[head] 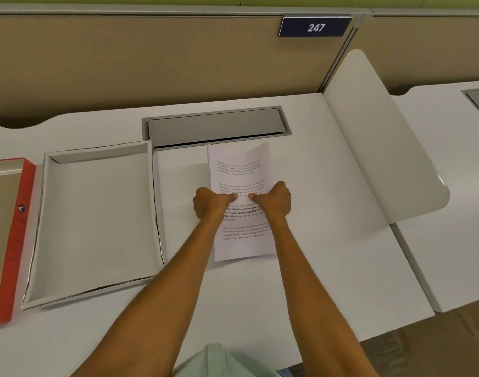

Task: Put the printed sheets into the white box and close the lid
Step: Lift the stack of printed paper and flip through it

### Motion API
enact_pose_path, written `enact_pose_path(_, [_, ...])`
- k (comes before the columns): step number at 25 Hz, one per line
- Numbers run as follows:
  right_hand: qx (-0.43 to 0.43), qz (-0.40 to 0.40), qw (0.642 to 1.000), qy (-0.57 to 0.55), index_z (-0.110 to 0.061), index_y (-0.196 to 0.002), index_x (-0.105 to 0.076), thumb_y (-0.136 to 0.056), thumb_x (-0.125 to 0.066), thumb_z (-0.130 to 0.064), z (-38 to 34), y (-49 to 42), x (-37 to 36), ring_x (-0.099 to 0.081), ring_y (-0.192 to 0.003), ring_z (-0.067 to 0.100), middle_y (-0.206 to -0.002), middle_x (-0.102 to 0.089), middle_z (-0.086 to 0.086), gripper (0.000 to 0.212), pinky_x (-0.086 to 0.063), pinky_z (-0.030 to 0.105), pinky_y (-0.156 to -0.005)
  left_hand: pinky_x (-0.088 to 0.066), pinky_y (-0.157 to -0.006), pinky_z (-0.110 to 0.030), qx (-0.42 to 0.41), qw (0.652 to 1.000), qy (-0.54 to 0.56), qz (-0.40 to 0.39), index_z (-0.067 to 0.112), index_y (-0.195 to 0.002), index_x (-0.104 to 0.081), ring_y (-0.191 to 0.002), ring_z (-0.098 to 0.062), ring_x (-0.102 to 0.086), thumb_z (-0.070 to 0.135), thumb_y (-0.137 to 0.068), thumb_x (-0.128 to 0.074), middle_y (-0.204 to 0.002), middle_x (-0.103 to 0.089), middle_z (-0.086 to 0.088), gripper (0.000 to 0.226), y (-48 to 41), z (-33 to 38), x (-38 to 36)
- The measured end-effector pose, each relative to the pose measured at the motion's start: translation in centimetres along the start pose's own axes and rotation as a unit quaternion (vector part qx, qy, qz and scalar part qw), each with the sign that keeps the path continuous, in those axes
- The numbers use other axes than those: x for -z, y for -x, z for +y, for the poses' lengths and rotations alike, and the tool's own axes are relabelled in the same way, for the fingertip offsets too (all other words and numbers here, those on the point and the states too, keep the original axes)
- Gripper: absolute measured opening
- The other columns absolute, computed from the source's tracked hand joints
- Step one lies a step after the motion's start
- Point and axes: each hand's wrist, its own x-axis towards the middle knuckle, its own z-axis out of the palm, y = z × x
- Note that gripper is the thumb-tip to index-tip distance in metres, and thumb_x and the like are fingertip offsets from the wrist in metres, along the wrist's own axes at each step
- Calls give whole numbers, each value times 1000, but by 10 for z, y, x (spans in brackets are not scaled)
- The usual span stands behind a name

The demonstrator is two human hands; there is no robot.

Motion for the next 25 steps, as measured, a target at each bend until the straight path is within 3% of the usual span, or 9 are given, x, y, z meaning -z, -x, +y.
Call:
enact_pose_path(2, [17, 41, 999, -19, -2, -114, -50, -65, -89, -37, -7, 8, 9, -63, -107, 32, -119, -62, 15, 71, -57, 46, -85, -62, -62, -36, -40, 999, 7, 12, 11, -87, -67, -77, -25, -74, 40, -63, -92, -102, -76, -8, 45, 6, 10, 8])
enact_pose_path(6, [102, 136, 975, -141, -11, -108, -44, -68, -87, -31, -20, 24, 27, -62, -101, 26, -110, -59, 8, 62, -58, 40, -81, -44, -43, -14, -151, 982, 73, 82, 20, -82, -58, -60, -5, -64, 50, -57, -91, -85, -68, 8, 51, 31, 29, 24])
enact_pose_path(10, [161, 143, 924, -317, -24, -101, -41, -64, -88, -26, -20, 34, 33, -63, -90, 9, -100, -59, -6, 60, -57, 16, -62, -52, -55, -9, -268, 928, 246, 83, 37, -80, -52, -69, 4, -66, 37, -59, -94, -78, -64, 22, 46, 52, 25, 26])
enact_pose_path(12, [172, 139, 905, -363, -31, -101, -42, -62, -90, -26, -15, 36, 31, -65, -90, 6, -101, -61, -10, 62, -56, 13, -62, -53, -61, -10, -303, 905, 288, 82, 43, -82, -52, -75, 5, -65, 30, -63, -93, -77, -65, 29, 48, 55, 20, 25])
enact_pose_path(16, [173, 137, 890, -400, -51, -95, -43, -60, -92, -27, -6, 36, 24, -64, -92, -2, -101, -62, -17, 65, -57, 16, -66, -52, -64, -8, -334, 889, 307, 70, 44, -86, -53, -79, 4, -66, 27, -67, -90, -81, -65, 35, 45, 54, 11, 22])
enact_pose_path(20, [170, 131, 896, -388, -50, -95, -43, -59, -92, -28, 2, 36, 16, -62, -89, -8, -97, -61, -21, 65, -55, 11, -64, -52, -63, -10, -331, 891, 305, 62, 47, -83, -54, -76, 5, -64, 26, -66, -91, -79, -65, 33, 46, 52, 3, 21])
enact_pose_path(25, [185, 130, 899, -375, -55, -101, -44, -58, -92, -31, 3, 37, 15, -62, -94, -6, -97, -61, -27, 68, -55, 11, -66, -52, -65, -7, -326, 899, 286, 58, 67, -88, -53, -84, 9, -64, 30, -68, -89, -86, -63, 38, 56, 50, 1, 25])
